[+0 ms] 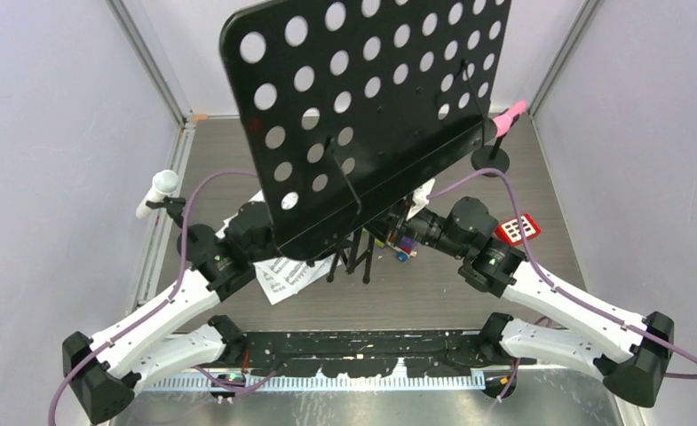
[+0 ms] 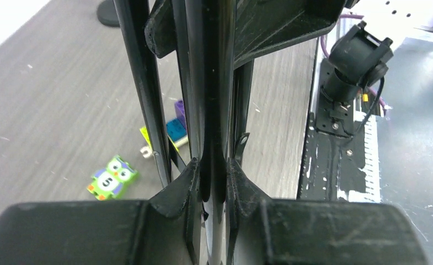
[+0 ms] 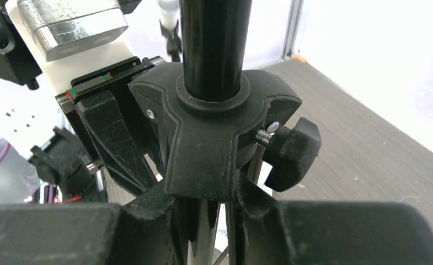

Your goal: Pack up the instrument practice props

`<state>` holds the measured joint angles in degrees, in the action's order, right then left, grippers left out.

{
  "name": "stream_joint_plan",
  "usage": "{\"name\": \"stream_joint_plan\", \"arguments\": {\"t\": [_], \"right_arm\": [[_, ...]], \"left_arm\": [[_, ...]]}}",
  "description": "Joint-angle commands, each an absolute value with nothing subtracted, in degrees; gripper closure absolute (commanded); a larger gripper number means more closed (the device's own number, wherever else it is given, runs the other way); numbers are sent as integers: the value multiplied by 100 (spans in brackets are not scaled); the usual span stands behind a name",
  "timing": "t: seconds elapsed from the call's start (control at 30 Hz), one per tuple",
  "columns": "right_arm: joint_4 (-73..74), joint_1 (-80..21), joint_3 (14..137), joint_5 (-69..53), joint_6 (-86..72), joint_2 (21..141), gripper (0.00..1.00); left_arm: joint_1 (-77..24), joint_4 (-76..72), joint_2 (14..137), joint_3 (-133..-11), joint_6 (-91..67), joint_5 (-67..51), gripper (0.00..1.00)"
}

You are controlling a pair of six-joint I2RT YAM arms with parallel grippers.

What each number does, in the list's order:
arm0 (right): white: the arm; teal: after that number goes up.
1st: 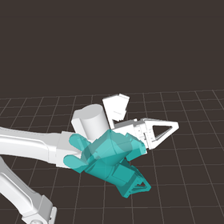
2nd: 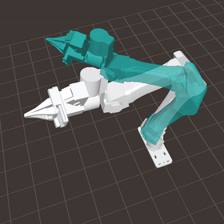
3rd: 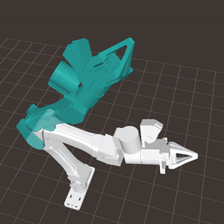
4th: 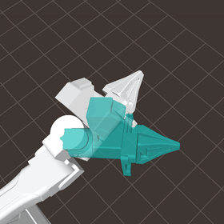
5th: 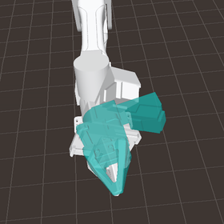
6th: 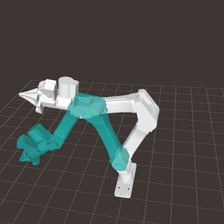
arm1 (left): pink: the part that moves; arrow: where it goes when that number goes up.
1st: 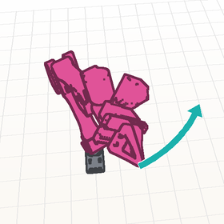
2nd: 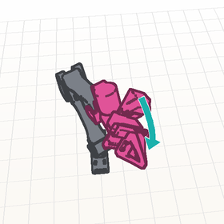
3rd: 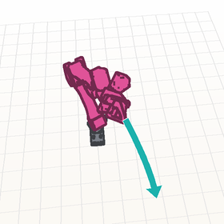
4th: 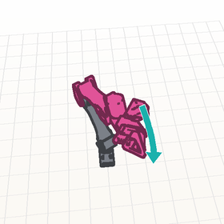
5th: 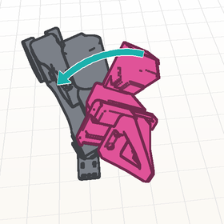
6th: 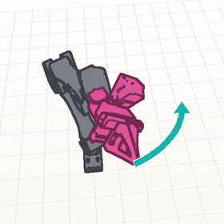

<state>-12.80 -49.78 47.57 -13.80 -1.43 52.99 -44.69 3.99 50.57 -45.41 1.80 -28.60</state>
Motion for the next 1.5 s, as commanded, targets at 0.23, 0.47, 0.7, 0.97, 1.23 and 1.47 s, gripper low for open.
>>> {"name": "stream_joint_plan", "arguments": {"t": [0.23, 0.47, 0.7, 0.97, 1.23, 1.47], "right_arm": [[-2681, -5264, 3645, -796, 764, 4502, 100], [-2861, -5269, 3103, -902, 1067, 4164, 99], [-2233, -5265, 3217, -551, 1614, 3997, 100], [-1710, -5265, 3194, -474, 1607, 3793, 94], [-1723, -5265, 2883, -75, 1280, 3427, 62], [-1201, -5257, 2784, 222, 1055, 3001, 53]], "left_arm": [[-4669, -1646, 5528, -3536, -226, -3111, 100], [-4772, -2723, 6093, -3255, -35, -3053, 100], [-4790, -3314, 6832, -3438, -26, -3105, 100], [-4790, -3829, 7299, -3332, -89, -3040, 100], [-4790, -3754, 7188, -3174, -175, -2682, 100], [-4791, -3551, 7146, -3279, -135, -2514, 100]]}}
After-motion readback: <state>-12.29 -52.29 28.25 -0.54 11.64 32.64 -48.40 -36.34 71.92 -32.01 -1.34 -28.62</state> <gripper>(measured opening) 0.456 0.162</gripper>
